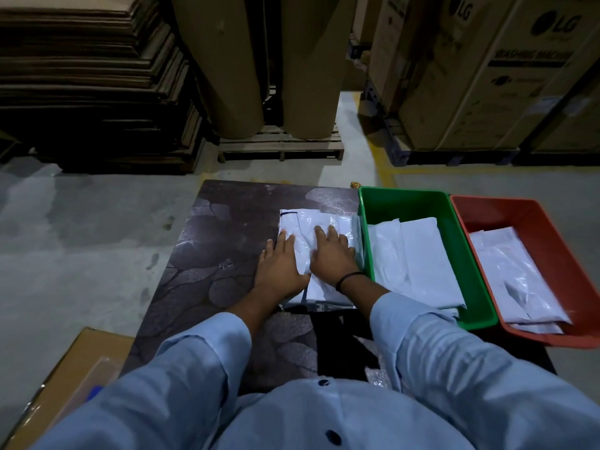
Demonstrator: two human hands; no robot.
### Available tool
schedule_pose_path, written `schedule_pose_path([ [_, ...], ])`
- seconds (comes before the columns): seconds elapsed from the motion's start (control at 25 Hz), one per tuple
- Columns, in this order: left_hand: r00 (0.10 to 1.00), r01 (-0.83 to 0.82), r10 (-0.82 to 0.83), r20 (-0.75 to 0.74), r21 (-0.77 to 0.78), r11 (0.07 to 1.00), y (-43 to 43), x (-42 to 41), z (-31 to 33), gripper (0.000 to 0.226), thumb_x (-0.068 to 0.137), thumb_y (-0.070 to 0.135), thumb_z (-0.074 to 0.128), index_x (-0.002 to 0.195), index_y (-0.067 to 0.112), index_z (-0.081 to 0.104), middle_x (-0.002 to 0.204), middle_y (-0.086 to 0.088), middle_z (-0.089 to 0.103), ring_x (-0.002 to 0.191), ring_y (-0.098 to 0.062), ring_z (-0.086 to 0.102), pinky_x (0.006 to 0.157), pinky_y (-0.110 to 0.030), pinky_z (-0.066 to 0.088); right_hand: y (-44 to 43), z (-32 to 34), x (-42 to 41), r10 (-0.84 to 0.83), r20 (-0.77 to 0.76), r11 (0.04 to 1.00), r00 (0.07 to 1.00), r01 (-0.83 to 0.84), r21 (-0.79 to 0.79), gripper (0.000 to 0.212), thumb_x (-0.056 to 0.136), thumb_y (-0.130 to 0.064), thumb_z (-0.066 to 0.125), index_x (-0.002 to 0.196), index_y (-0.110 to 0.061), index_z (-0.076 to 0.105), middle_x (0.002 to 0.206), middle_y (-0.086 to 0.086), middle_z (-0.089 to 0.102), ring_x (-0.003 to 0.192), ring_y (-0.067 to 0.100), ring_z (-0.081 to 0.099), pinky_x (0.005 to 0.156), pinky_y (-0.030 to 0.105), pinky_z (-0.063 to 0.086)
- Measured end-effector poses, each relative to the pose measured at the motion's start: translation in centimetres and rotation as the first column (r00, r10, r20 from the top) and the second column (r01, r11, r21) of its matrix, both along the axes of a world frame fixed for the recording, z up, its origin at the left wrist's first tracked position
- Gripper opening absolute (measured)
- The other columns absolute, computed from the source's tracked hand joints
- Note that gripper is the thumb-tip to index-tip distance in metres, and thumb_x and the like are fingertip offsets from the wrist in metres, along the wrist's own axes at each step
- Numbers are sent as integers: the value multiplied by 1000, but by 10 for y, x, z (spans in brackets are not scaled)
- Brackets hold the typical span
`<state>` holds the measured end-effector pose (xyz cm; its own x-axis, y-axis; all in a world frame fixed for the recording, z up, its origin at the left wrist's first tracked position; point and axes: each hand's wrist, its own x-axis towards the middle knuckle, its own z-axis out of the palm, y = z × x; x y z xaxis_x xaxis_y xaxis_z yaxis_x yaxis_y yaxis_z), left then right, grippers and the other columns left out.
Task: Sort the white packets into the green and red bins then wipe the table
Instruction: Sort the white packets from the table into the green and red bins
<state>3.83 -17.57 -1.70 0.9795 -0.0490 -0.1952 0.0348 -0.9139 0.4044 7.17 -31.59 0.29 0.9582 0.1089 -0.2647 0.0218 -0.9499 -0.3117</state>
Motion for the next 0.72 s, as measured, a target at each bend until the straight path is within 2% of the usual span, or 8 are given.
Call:
schedule_pose_path([
  [0.08,1000,-14,14,0,-3,1000,-5,0,1,93,91,54,57,161,13,11,171,-8,4,154,-42,12,124,-51,19,-4,5,2,-8,19,999,1000,7,46,69,93,-25,53,155,-22,23,162,15,19,144,42,26,114,55,26],
  [0.2,997,-74,75,4,-82,994,-11,1,4,92,94,51,58,161,12,9,170,-10,4,153,-43,14,122,-52,22,-12,16,9,-67,186,975,980,25,223,55,96,-17,48,150,-14,39,151,18,42,133,41,45,110,49,38],
  [0.28,997,-80,78,-27,-96,992,-13,4,7,104,88,49,67,161,13,3,170,-11,0,153,-43,14,120,-54,23,-19,30,15,-160,288,927,944,43,373,49,96,-11,49,144,-8,48,145,18,50,131,38,48,110,45,40],
  [0.36,997,-78,77,-16,-88,993,-17,8,7,109,86,53,67,162,16,-2,169,-14,-4,151,-45,16,118,-56,25,-31,45,21,-219,342,887,914,40,461,46,96,-8,50,142,-5,50,144,18,51,133,34,46,114,41,37],
  [0.52,995,-101,103,5,-117,988,-28,20,4,104,88,58,61,162,27,-5,168,-14,-11,150,-49,14,118,-58,25,-63,58,26,-256,398,878,881,40,476,45,95,-7,51,141,-6,52,145,17,51,137,33,44,117,43,34],
  [0.64,989,-149,150,1,-105,983,-37,23,6,94,91,36,59,162,28,-2,168,-15,-11,146,-52,18,118,-57,26,-80,51,23,-262,383,886,886,62,460,45,97,-11,51,141,-8,52,146,15,51,137,32,43,116,43,34],
  [0.72,984,-177,179,14,-100,979,-40,23,8,88,93,28,55,163,27,1,168,-16,-8,144,-52,21,118,-56,27,-85,46,20,-246,373,897,895,64,438,45,98,-14,51,142,-10,51,148,14,49,139,32,41,116,44,34],
])
